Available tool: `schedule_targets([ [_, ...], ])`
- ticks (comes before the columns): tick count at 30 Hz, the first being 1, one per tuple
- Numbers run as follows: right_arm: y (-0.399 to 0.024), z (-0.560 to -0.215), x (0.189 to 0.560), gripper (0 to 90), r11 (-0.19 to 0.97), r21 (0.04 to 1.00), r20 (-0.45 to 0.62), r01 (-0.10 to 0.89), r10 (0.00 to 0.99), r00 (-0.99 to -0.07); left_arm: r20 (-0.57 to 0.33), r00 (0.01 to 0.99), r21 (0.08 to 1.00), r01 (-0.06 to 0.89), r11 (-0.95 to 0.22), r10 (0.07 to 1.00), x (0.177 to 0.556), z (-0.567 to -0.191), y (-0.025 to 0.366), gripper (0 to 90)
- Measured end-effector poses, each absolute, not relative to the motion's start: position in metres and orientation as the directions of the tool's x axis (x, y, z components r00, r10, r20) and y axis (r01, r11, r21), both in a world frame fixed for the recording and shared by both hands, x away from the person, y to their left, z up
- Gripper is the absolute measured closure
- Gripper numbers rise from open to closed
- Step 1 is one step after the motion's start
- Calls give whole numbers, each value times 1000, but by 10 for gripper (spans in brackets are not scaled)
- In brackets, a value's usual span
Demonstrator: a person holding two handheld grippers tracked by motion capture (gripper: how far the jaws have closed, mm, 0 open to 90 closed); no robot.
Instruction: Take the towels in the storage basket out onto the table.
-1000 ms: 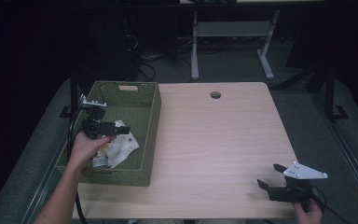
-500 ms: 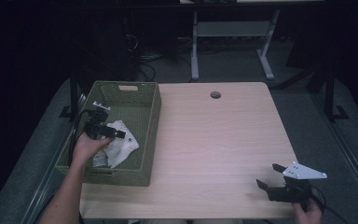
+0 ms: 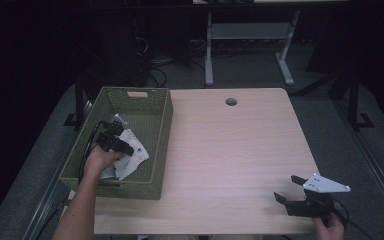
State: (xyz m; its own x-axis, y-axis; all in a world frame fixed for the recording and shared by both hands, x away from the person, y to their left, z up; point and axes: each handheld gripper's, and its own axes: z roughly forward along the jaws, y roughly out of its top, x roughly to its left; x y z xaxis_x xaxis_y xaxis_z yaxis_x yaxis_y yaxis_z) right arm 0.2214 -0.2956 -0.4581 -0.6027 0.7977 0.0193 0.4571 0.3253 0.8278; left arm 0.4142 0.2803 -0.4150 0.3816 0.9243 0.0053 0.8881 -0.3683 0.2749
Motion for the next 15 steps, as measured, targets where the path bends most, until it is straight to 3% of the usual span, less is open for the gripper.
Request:
schedule_targets([
  [7, -297, -458, 221, 140, 323, 831, 21, 453, 795, -606, 77, 411, 201, 886, -418, 908, 414, -426, 269, 340],
  [15, -296, -458, 221, 140, 322, 831, 23, 454, 796, -605, 93, 428, 172, 883, -438, 899, 416, -427, 266, 369],
])
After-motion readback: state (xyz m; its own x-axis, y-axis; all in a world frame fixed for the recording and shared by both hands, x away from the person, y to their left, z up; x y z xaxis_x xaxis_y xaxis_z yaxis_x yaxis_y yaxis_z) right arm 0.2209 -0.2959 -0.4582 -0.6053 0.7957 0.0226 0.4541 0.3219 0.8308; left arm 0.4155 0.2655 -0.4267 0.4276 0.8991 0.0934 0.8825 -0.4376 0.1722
